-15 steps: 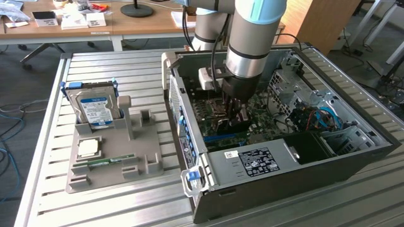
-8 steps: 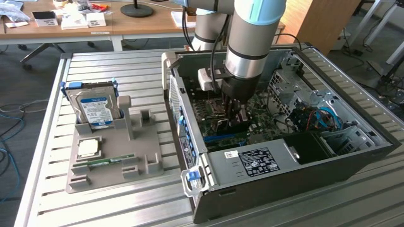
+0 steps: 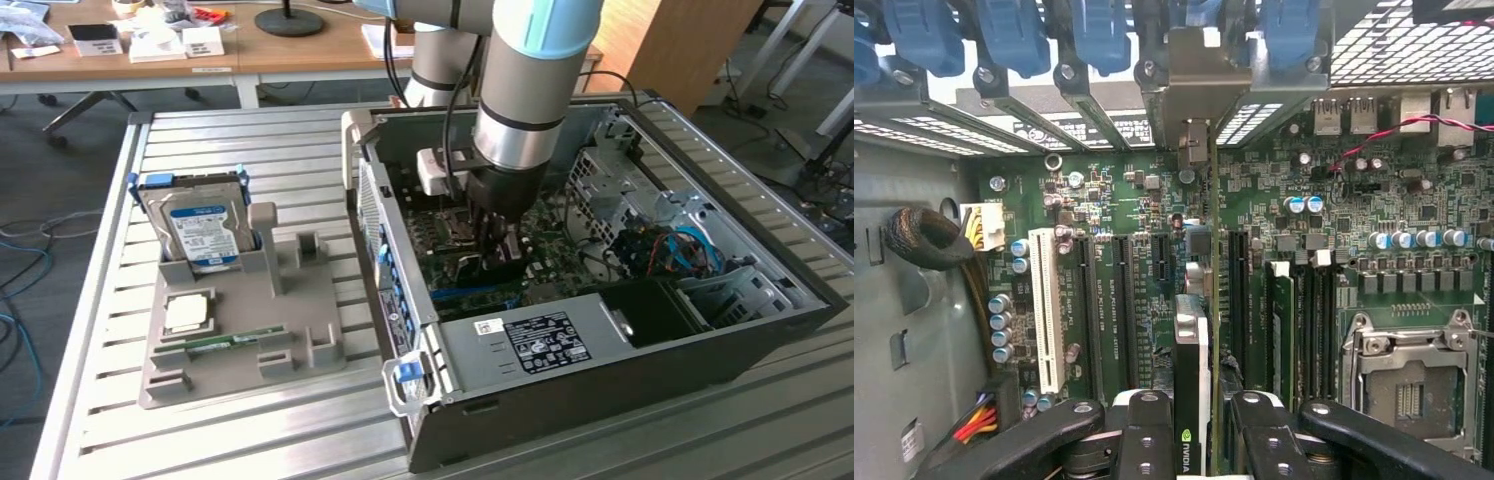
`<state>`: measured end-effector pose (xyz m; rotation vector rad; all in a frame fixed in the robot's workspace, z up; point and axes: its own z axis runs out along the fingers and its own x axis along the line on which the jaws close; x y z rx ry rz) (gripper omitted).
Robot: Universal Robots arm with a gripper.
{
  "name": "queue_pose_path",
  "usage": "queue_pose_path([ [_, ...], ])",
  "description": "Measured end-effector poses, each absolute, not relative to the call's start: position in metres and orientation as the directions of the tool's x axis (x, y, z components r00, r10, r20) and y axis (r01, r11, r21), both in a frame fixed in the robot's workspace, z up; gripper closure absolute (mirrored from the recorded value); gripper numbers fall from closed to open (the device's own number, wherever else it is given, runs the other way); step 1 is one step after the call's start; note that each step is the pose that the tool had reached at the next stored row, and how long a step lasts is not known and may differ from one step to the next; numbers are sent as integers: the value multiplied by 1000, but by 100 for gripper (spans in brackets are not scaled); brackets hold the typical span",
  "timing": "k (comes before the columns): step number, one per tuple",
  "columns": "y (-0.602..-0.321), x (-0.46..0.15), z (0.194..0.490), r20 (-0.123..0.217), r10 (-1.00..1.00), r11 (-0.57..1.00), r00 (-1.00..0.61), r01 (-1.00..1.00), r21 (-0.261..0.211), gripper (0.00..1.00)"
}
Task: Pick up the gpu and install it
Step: 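Insert the gpu into the slot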
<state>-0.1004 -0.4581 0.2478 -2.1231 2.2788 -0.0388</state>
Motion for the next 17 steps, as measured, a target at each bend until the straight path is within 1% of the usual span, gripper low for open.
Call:
queue_pose_path([
  [17,-458,-101,246,-3,-997,71,-71,-997,-37,73],
])
